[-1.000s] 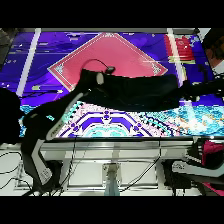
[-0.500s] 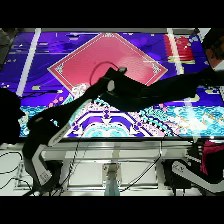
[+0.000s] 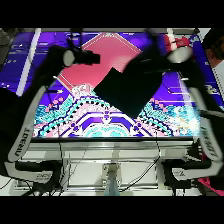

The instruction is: Fold the clothes and pants, and hang the long-sleeved shirts on hangers.

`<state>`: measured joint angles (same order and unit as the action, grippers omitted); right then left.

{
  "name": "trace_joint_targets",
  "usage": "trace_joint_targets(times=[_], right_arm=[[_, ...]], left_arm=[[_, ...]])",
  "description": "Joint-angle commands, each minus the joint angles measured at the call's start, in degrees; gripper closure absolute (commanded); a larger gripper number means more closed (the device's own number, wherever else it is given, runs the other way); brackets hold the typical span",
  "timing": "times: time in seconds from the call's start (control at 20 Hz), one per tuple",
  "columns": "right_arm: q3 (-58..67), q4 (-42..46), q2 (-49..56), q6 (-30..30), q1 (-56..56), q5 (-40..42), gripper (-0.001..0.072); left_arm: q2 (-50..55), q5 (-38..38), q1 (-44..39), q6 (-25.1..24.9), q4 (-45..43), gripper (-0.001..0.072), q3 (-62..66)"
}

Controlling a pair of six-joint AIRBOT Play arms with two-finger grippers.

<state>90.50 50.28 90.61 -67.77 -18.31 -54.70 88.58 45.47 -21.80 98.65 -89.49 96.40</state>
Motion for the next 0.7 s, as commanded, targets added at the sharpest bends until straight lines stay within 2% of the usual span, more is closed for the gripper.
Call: trace_joint_targets(times=[0.0, 0.05, 0.15, 0.2, 0.25, 0.3, 0.4, 0.5, 0.65], right_arm=[[8.4, 1.6, 12.9, 1.4, -11.3, 23.1, 0.0367], [11.3, 3.1, 14.6, 1.4, -12.0, 25.2, 0.0185], [15.4, 6.3, 15.2, 1.2, -11.6, 21.6, 0.0189], [17.5, 9.1, 15.1, 1.2, -10.8, 16.0, 0.0233], [19.7, 12.2, 15.1, 1.2, -9.6, 9.2, 0.0418], [22.1, 15.1, 15.1, 0.8, -7.7, 1.2, 0.0662], [23.4, 16.0, 14.4, -2.3, -2.0, -10.6, 0.0678], [20.8, 10.2, 13.0, -2.7, 5.4, -18.8, 0.0679], [4.2, -2.0, 5.2, 1.1, 15.4, -18.3, 0.0679]], left_arm=[[-2.0, 0.0, 4.1, 0.6, -1.4, 0.0698, 0.0], [-2.1, 0.0, 4.8, 0.6, -1.4, 0.0697, 0.0], [-2.3, 0.0, 6.2, 0.6, -1.4, 0.0682, 0.0], [-2.6, 0.0, 6.8, 0.3, -1.4, 0.0682, 0.0], [-3.1, 0.2, 7.7, 0.4, -1.4, 0.0684, 0.0], [-3.7, 0.3, 8.5, 0.3, -1.4, 0.0684, 0.0], [-5.3, 0.8, 10.8, 0.3, -1.4, 0.0685, 0.0], [-7.3, 2.7, 13.6, 0.3, -1.9, 0.0685, 0.0], [-10.5, 6.9, 18.3, -0.7, -2.1, 0.0685, 0.0]])
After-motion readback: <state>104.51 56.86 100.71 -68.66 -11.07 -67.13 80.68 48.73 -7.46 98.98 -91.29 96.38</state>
